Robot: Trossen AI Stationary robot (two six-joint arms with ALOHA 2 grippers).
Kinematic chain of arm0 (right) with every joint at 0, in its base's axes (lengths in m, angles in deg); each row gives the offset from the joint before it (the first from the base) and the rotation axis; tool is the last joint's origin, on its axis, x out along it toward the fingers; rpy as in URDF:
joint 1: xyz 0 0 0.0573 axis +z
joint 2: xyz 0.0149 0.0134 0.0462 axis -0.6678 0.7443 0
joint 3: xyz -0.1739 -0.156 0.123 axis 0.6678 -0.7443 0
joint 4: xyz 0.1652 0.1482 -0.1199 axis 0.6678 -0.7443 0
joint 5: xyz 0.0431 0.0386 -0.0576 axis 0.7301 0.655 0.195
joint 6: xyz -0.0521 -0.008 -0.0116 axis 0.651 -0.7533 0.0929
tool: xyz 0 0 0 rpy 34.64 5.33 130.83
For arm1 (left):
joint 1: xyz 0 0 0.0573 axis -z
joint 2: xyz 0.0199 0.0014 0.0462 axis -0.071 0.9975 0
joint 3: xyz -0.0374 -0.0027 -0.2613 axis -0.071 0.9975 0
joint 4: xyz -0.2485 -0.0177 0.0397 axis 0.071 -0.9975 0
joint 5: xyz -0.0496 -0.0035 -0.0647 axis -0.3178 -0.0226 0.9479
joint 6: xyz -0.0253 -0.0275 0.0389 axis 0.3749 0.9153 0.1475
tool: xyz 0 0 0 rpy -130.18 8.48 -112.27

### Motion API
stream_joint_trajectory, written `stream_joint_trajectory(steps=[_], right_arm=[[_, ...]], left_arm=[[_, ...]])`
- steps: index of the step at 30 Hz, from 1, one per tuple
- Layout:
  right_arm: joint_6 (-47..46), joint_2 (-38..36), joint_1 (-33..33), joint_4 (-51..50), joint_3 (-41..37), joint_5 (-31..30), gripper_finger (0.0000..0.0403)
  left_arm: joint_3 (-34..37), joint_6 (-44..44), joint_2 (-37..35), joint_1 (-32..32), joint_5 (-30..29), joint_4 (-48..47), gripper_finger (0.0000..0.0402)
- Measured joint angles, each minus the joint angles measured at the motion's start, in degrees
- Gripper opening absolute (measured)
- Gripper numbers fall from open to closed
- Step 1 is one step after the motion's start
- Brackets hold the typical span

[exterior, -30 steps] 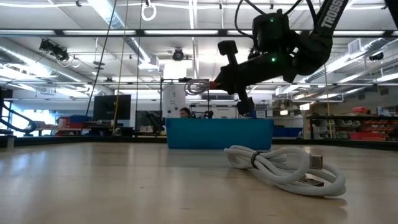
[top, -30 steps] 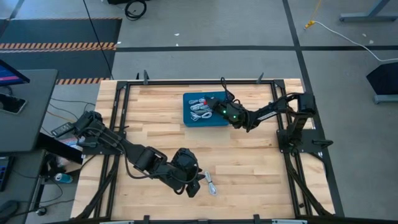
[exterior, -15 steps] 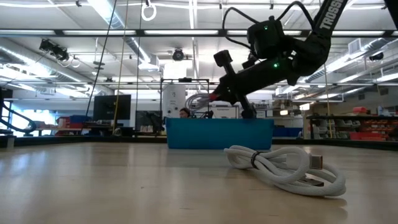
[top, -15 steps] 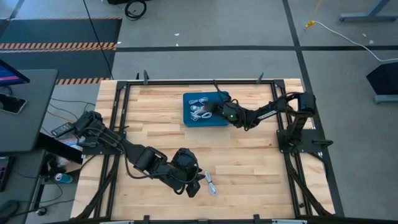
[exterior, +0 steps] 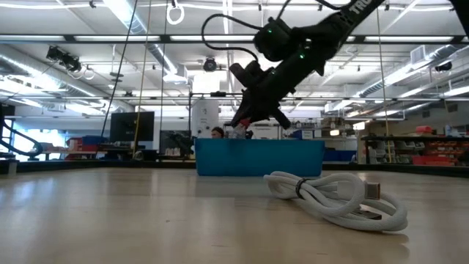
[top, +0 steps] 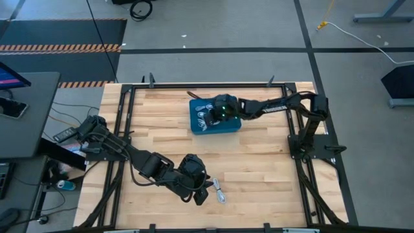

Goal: Pick and place USB-C Cables
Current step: Put the white charger cable into the blue bin

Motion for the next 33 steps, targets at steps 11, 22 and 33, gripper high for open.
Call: stream_joint_trajectory(steps=[11,22,33], right_arm=[[29.5,-0.5,-5.4,-35.3,17.2,8.5,0.0014],[52.5,-0.4,-5.6,-51.0,20.5,5.7,0.0014],[65.3,0.0,-3.3,-50.6,20.5,7.2,0.0014]], left_arm=[[0.0,0.3,0.0,-0.5,-1.3,0.0,0.0142],[0.0,0.4,0.0,-2.4,-1.7,0.1,0.0142],[0.0,0.5,0.0,-4.0,-2.2,1.2,0.0142]])
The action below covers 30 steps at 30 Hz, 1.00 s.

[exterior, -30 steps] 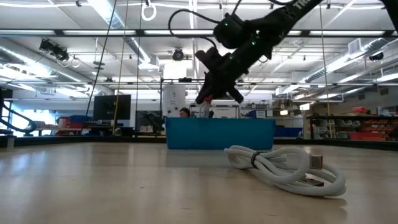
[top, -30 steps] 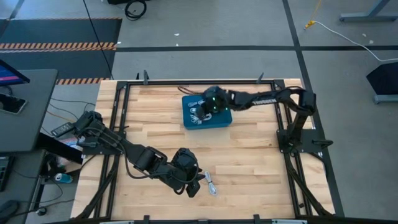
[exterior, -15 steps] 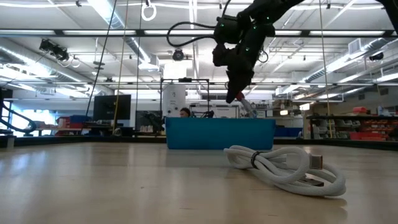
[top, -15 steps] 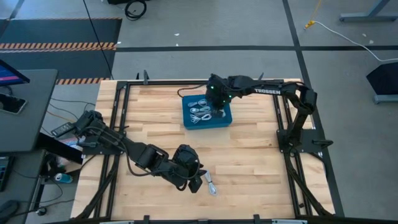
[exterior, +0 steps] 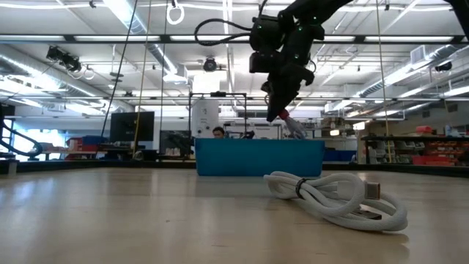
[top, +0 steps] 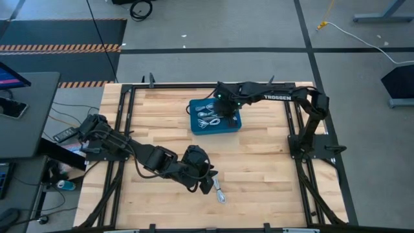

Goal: Pick and place USB-C Cables
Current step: Put the white charger cable into the blue bin

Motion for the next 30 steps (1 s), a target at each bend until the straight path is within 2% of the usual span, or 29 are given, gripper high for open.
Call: stream_joint_trajectory(steps=[6,22,30], right_arm=[[0.9,1.8,0.5,2.4,-2.1,2.8,0.0014],[5.0,12.4,2.5,6.7,-2.8,7.9,0.0014],[5.0,13.6,2.8,9.5,-2.8,9.3,0.0014]], left_arm=[[0.0,1.1,0.0,0.0,-0.9,0.2,0.0142],[0.0,1.5,0.0,0.0,-1.0,1.9,0.0142],[0.0,1.5,0.0,0.0,-1.0,2.1,0.0142]])
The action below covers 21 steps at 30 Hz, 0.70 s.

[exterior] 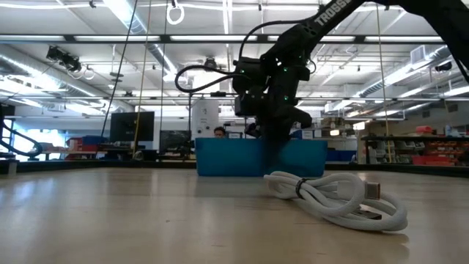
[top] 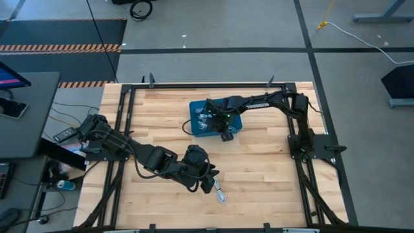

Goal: Pick and place USB-C Cables
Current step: Put the white charger cable into the blue bin

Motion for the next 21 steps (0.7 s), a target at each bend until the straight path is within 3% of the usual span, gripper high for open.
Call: stream_joint_trajectory(steps=[6,10,14,21], right_arm=[[0.5,0.3,0.0,-0.6,0.0,1.8,0.0017],[1.3,0.4,0.0,-0.6,0.0,3.5,0.0059],[1.3,0.4,0.0,-0.6,0.0,2.5,0.009],[1.3,-0.6,0.2,2.2,0.0,-2.2,0.01]], left_arm=[[0.0,0.1,0.0,0.0,0.0,0.3,0.0142],[0.0,0.4,0.0,0.0,0.0,0.3,0.0142],[0.0,0.4,0.0,0.0,0.0,0.3,0.0142],[0.0,0.4,0.0,0.0,0.0,0.3,0.0142]])
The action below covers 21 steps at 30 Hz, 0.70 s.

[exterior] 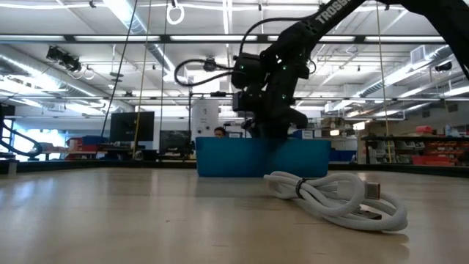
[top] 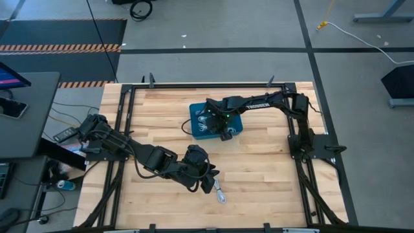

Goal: Pick and place USB-C Cables
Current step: Put the white charger cable into the blue bin

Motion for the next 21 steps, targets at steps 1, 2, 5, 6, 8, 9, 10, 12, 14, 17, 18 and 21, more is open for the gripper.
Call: stream_joint_trajectory(steps=[1,2,5,6,8,9,10,12,14,17,18,21], right_arm=[[0.1,-0.5,0.0,0.3,0.0,-0.1,0.01],[0.1,-1.1,0.0,0.5,0.0,-0.2,0.01],[0.0,-3.0,0.0,0.5,0.0,-0.3,0.0102],[-0.1,-3.9,0.0,0.5,0.0,-0.3,0.0102],[-0.6,-6.2,0.0,0.3,0.0,-0.6,0.0102],[-1.1,-7.5,0.0,0.0,0.0,-1.0,0.0102],[-1.7,-8.8,0.0,-0.4,0.0,-1.3,0.0102],[-2.2,-11.9,0.0,-2.0,0.0,-1.6,0.0103],[-2.4,-15.5,0.0,-3.7,0.0,-3.0,0.0103],[-5.7,-21.1,0.0,-8.3,0.0,-4.4,0.0103],[-7.6,-23.1,0.0,-10.2,0.0,-4.3,0.0103],[-13.5,-29.2,1.1,-16.6,0.0,-3.8,0.0104]], left_arm=[[0.0,0.0,0.0,0.0,0.0,0.0,0.0142],[0.0,0.0,0.0,0.0,0.0,0.0,0.0142],[0.0,0.0,0.0,0.0,0.0,0.0,0.0142],[0.0,0.0,0.0,0.0,0.0,0.0,0.0142],[0.0,-0.1,0.0,0.0,0.0,-0.1,0.0142],[0.0,-0.2,0.0,0.0,0.0,-0.1,0.0142],[0.0,-0.4,0.0,0.0,0.0,-0.1,0.0142],[0.0,-0.5,0.0,0.0,0.1,-0.1,0.0142],[0.0,-0.5,0.0,0.0,1.5,-0.3,0.0142],[0.0,-0.4,0.0,0.1,4.3,-1.8,0.0142],[0.0,-0.2,0.0,0.3,4.6,-2.5,0.0142],[0.0,-0.1,0.0,0.5,4.8,-3.6,0.0142]])
